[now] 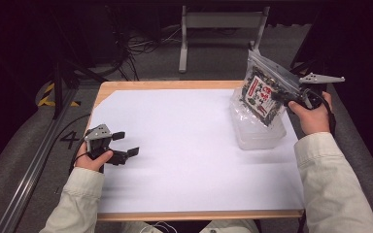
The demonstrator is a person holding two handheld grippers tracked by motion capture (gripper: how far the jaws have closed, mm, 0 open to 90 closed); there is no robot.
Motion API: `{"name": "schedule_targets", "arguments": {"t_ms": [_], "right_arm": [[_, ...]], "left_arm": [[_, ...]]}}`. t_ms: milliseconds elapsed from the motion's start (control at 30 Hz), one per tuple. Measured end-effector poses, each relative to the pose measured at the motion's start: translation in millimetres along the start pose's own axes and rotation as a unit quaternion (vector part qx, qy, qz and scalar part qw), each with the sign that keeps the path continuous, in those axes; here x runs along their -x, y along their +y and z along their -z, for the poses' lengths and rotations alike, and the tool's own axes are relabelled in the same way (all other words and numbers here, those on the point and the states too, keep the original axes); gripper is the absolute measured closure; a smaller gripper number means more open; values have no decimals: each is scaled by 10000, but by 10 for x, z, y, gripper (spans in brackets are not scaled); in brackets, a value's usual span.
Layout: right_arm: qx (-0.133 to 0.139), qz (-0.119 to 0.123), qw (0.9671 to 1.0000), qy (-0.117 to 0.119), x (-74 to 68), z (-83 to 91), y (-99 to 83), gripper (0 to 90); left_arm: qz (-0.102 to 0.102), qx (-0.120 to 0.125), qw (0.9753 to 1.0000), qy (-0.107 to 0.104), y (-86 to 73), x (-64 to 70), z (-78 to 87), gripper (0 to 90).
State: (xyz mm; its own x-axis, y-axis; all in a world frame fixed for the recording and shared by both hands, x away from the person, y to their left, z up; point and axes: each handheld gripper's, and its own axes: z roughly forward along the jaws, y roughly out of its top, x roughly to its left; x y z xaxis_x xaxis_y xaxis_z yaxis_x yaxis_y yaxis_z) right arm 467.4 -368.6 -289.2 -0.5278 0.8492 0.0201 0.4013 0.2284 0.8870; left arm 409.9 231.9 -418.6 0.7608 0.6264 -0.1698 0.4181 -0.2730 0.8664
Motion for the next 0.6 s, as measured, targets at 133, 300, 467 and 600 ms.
{"name": "schedule_targets", "arguments": {"t_ms": [133,300,467,600], "right_arm": [[-274,207,9994,-92,-34,-23,27,762],[-348,331,9988,-108,-58,-53,20,762],[-486,259,9985,-23,-57,-149,-92,761],[-478,185,9987,2,-23,-171,-137,760]], "left_arm": [[10,-16,10000,6,-5,-4,-3,73],[13,-18,10000,-4,-3,1,1,73],[-29,-21,10000,13,-2,-2,-4,73],[-18,-38,10000,21,-6,-1,-13,73]]}}
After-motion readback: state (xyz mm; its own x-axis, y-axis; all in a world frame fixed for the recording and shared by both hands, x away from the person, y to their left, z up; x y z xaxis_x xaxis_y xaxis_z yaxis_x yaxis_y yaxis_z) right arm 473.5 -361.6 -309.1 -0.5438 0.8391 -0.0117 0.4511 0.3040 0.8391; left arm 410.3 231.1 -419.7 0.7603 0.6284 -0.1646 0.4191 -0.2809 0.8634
